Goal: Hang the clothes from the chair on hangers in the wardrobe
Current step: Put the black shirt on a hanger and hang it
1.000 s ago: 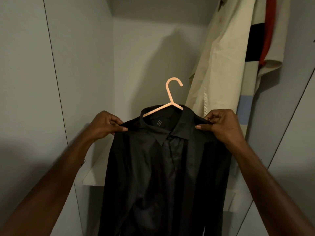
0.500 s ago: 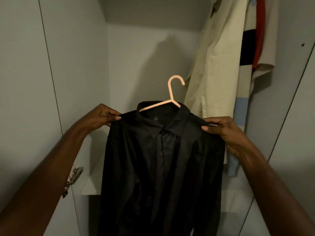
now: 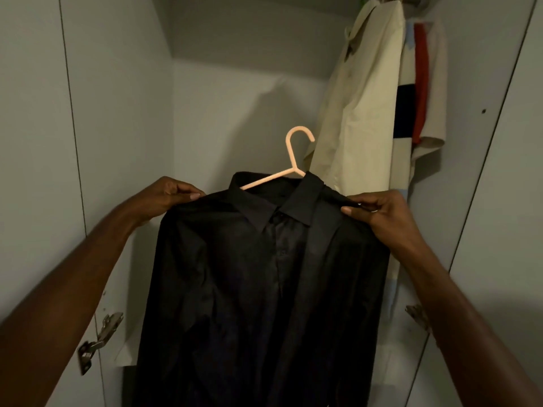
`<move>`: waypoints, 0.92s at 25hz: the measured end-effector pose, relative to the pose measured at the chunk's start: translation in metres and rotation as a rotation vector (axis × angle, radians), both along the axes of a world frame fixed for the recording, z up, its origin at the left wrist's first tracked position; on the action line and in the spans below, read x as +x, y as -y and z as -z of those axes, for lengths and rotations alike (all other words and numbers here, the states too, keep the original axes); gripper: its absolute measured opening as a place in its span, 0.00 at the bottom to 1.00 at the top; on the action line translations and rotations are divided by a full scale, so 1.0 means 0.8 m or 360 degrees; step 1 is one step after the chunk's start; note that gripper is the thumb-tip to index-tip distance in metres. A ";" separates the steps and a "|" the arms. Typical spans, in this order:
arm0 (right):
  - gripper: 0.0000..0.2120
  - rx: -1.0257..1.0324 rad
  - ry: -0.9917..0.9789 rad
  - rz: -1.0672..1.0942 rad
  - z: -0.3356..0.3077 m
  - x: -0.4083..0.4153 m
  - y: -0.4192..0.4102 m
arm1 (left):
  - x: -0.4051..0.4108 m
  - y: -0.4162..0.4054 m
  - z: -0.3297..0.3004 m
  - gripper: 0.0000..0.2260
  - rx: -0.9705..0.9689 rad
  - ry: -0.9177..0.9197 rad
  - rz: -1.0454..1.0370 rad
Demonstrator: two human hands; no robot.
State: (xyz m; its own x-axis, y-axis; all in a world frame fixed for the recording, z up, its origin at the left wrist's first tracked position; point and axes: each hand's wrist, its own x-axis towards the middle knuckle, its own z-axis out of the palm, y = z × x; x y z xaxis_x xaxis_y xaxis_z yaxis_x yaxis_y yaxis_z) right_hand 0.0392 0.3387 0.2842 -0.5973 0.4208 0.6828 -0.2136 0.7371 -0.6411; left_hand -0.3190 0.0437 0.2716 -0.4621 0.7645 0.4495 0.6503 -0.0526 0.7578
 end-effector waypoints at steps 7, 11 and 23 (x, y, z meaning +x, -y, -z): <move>0.07 -0.0085 0.0116 0.0127 -0.035 -0.010 0.021 | 0.016 -0.016 0.023 0.17 -0.0123 0.0056 0.0023; 0.06 -0.0095 0.0226 0.0095 -0.079 -0.012 0.036 | -0.001 -0.023 0.018 0.10 -0.0038 0.0100 0.0086; 0.11 -0.0583 -0.0549 -0.0213 -0.135 -0.028 0.064 | -0.053 -0.130 -0.081 0.08 0.0471 0.0395 -0.0096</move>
State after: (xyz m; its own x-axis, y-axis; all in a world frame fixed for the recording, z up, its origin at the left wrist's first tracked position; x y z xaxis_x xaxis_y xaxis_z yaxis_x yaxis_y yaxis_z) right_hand 0.0170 0.2874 0.3922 -0.4284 0.6045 0.6716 -0.5349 0.4294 -0.7277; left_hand -0.3611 0.1477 0.3368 -0.6246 0.5867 0.5154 0.4578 -0.2597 0.8503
